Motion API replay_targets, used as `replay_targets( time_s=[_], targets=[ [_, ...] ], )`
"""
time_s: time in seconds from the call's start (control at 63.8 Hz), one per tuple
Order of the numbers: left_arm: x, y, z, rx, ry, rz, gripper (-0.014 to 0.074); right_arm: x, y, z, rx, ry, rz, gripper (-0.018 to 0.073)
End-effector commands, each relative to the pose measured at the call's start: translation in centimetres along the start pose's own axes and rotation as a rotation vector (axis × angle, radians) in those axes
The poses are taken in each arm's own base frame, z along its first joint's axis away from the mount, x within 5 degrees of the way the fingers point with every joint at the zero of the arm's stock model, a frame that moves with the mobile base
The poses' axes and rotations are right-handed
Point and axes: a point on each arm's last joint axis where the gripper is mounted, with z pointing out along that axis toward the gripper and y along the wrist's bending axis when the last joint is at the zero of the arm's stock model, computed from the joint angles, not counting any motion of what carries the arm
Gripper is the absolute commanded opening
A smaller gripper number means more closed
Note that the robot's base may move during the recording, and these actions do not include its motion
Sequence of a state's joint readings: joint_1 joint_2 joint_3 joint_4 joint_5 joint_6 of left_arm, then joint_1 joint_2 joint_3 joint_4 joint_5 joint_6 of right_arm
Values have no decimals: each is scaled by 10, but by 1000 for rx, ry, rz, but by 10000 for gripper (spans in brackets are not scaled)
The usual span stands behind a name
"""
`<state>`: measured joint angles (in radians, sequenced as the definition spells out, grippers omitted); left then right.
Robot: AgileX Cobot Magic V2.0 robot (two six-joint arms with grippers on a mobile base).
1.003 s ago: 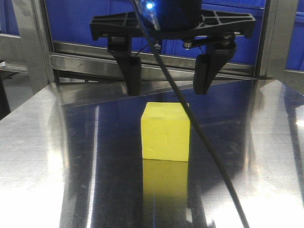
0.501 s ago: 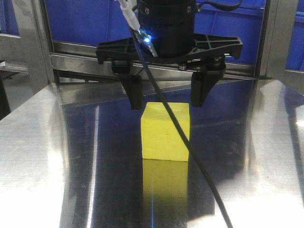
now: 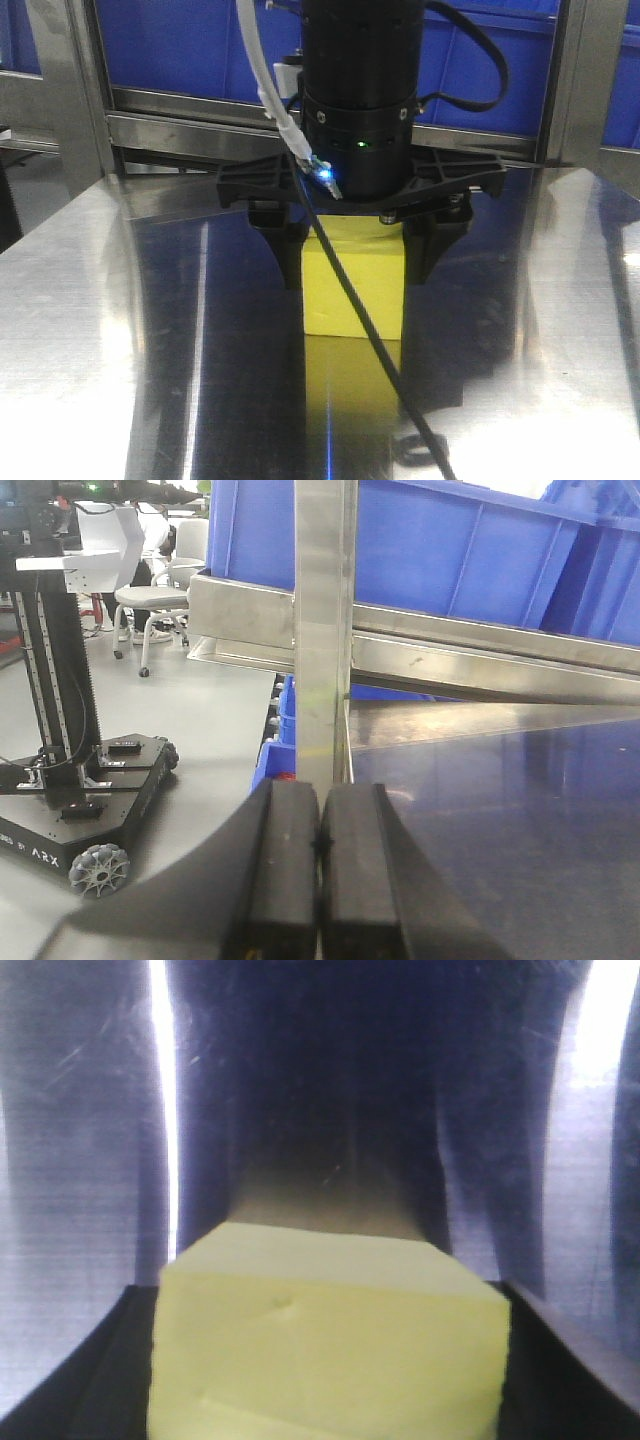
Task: Place yellow foam block on left shelf second layer
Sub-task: 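Close the right gripper on the cube and lift it up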
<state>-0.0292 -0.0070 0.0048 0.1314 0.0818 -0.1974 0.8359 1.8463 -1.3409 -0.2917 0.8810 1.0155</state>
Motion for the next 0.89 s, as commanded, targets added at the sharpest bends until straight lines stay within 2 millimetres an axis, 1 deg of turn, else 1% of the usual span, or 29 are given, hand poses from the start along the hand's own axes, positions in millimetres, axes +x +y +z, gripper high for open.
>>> replay_targets(
  time_s=[0.0,0.094,0.188,0.235,0.345,0.423,0.548,0.658,0.768,0.877],
  targets=[
    [1,-1,1,20,-52,-6,136,-14,-1,-22,-62,-89,3,492],
    [1,-1,1,20,-52,-6,136,-16,-2,-23,-74,-99,7,357],
    [1,-1,1,20,-52,-6,136,-21,-6,-27,-85,-117,-1,270],
    [1,-1,1,20,-52,-6,136,-25,-9,-32,-97,-136,-19,256],
    [1,-1,1,20,-52,-6,136,-38,-22,-48,-122,-194,-62,256],
    [1,-1,1,20,-52,-6,136,-48,-37,-63,-126,-237,-87,256],
    [1,-1,1,20,-52,-6,136,-62,-66,-88,-108,-309,-140,256],
    [1,-1,1,20,-52,-6,136,-66,-98,-107,-82,-364,-148,256],
    [1,-1,1,20,-52,-6,136,-60,-132,-120,-50,-410,-140,256],
    [1,-1,1,20,-52,-6,136,-43,-166,-128,-10,-432,-113,256]
  ],
)
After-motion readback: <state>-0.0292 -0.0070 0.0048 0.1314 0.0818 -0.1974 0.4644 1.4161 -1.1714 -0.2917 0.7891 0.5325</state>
